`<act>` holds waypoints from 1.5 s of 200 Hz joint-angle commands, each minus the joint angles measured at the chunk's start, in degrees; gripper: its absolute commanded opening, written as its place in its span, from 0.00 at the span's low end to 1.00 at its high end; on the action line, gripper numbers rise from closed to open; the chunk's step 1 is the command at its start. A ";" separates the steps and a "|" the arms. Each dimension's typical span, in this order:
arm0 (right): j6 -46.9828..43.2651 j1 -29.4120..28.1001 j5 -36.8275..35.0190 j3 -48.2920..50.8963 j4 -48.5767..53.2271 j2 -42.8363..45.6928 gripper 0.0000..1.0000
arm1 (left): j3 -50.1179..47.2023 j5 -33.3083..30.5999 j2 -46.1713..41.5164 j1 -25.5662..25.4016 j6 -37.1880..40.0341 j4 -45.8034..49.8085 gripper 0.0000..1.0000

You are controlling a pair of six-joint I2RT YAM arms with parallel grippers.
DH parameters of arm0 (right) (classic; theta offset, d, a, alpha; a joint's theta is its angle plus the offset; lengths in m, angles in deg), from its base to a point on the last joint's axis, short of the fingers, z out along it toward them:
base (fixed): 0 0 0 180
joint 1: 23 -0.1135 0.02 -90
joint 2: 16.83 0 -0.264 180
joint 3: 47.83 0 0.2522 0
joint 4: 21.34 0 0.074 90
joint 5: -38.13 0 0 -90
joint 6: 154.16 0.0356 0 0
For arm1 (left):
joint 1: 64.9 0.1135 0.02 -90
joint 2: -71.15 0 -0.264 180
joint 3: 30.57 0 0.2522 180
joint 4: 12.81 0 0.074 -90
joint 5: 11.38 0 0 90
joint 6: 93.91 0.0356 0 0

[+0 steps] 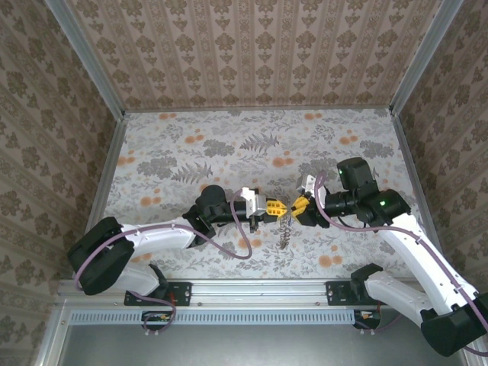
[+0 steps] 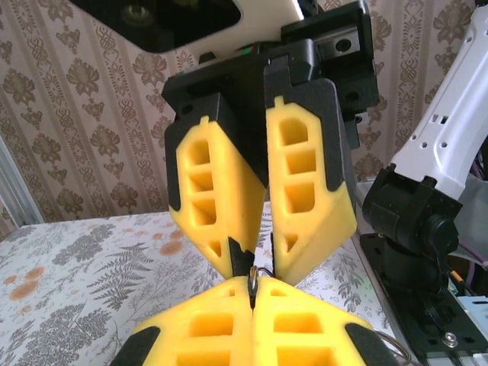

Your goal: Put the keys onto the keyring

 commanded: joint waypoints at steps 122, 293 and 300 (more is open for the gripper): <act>6.31 -0.22 8.68 2.91 -2.38 -5.19 0.00 | 1.31 0.14 -0.31 0.02 -1.79 -7.89 0.00; -0.47 0.43 -1.85 5.51 -9.69 7.72 0.34 | 0.85 -0.39 4.62 -0.55 -6.67 -17.70 0.00; -0.32 0.42 -1.36 5.51 -10.10 7.30 0.34 | 0.87 -0.38 4.65 -0.50 -6.67 -17.76 0.00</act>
